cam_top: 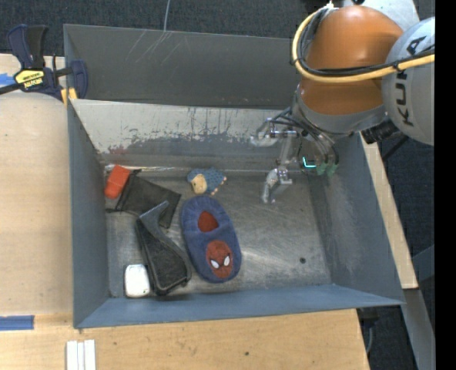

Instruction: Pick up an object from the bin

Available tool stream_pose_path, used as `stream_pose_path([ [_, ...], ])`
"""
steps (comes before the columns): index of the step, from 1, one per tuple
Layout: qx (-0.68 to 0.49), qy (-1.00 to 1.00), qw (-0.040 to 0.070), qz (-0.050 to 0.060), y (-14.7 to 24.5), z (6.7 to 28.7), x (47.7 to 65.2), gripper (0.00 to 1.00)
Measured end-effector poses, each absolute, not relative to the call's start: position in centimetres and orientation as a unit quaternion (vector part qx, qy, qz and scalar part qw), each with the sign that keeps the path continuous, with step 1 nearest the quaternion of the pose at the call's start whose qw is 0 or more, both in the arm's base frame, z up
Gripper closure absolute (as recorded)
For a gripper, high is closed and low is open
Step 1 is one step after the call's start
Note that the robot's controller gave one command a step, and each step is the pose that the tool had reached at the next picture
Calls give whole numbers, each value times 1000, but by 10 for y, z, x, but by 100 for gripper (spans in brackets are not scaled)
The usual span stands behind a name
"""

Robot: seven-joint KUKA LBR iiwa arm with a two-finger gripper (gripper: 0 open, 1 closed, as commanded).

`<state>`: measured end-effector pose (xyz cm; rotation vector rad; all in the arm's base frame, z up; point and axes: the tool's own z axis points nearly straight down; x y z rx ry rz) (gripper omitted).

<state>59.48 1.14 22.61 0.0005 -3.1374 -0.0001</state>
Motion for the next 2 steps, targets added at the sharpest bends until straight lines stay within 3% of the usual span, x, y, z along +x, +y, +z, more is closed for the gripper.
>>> stream_pose_path([
  [1, 132, -991, -6, 1, 95, 86, 577, 0],
  [2, 326, -945, -1, 0, 89, 101, 549, 0],
])
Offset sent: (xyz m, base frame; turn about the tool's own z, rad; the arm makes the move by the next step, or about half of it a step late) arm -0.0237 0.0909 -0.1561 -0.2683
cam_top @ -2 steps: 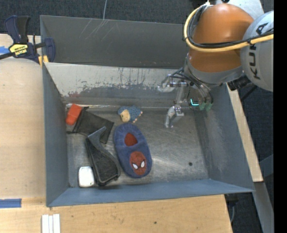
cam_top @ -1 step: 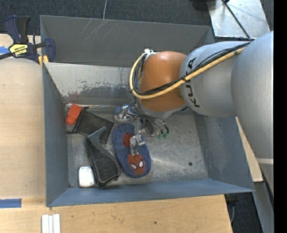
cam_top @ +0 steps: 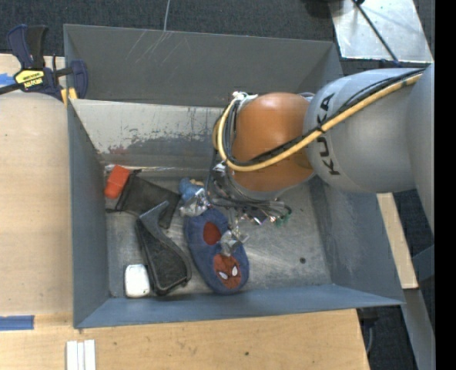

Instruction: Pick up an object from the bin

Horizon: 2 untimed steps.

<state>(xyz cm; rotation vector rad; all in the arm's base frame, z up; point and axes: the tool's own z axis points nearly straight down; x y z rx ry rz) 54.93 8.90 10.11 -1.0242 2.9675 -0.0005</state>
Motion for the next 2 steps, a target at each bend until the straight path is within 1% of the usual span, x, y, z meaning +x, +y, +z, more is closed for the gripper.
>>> stream_pose_path([
  [1, -512, 859, 2, 0, 93, 100, 564, 0],
  [2, -709, 705, -4, 1, 104, 77, 562, 0],
])
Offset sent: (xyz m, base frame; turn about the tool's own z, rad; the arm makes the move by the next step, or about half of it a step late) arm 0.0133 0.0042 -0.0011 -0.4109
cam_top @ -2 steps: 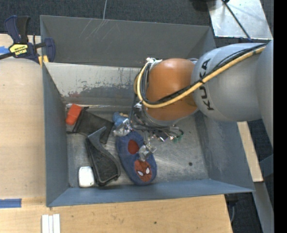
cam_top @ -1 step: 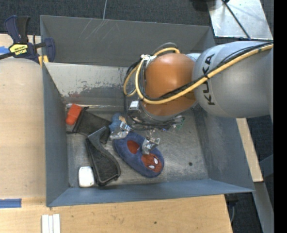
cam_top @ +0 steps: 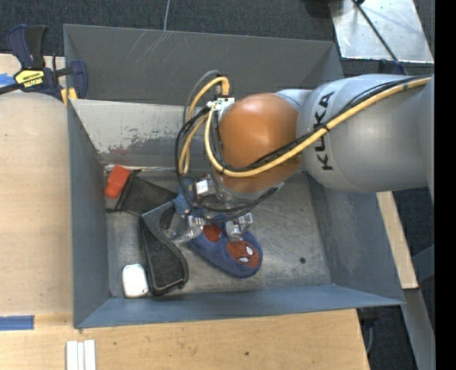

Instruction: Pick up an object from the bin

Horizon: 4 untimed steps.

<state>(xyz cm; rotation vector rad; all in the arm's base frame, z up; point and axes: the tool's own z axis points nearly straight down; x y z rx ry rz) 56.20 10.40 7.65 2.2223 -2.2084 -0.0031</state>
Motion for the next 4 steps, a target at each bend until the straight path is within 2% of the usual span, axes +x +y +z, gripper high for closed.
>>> stream_pose_path([
  [1, 708, -707, 4, -2, 104, 80, 562, 0],
  [2, 708, -707, 4, 0, 103, 81, 563, 100],
  [3, 707, -707, -3, 0, 104, 98, 564, 100],
  [4, 706, -708, -3, 0, 105, 107, 565, 100],
])
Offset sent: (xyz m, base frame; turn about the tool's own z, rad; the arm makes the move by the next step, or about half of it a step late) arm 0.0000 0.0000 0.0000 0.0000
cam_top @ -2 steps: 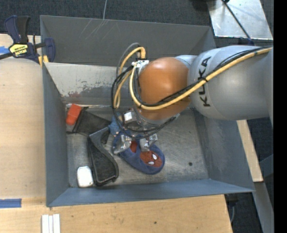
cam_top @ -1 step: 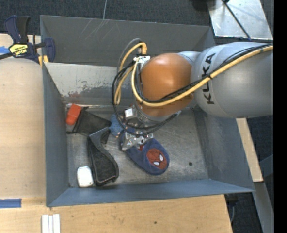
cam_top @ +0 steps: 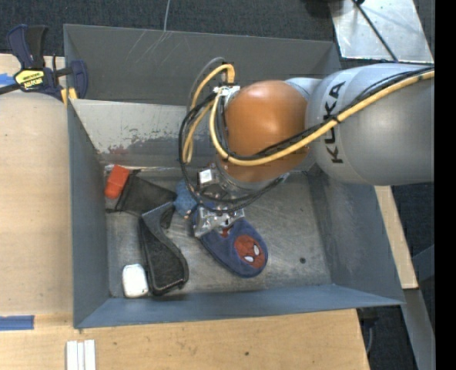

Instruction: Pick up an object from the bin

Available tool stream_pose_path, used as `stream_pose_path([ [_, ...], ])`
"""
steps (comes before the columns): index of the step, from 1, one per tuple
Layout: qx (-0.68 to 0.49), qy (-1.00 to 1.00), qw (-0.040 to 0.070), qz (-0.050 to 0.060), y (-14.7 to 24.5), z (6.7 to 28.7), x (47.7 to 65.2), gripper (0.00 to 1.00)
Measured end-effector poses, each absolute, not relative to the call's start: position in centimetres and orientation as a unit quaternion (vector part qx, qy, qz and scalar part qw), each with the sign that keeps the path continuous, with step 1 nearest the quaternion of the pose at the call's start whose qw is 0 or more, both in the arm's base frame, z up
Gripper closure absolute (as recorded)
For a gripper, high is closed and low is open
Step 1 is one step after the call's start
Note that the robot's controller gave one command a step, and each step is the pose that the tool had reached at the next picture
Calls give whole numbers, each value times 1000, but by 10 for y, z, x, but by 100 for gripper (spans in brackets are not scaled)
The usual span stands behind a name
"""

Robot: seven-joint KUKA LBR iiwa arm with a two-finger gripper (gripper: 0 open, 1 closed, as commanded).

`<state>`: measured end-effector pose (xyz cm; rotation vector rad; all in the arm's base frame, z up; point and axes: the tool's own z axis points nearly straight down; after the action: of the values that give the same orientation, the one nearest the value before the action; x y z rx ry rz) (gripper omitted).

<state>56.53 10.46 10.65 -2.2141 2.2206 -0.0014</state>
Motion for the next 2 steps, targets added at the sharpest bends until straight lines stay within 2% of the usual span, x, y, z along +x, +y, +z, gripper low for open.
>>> stream_pose_path([
  [1, -705, 709, 4, -2, 105, 158, 567, 100],
  [2, -704, 710, 2, 0, 105, 161, 568, 100],
])
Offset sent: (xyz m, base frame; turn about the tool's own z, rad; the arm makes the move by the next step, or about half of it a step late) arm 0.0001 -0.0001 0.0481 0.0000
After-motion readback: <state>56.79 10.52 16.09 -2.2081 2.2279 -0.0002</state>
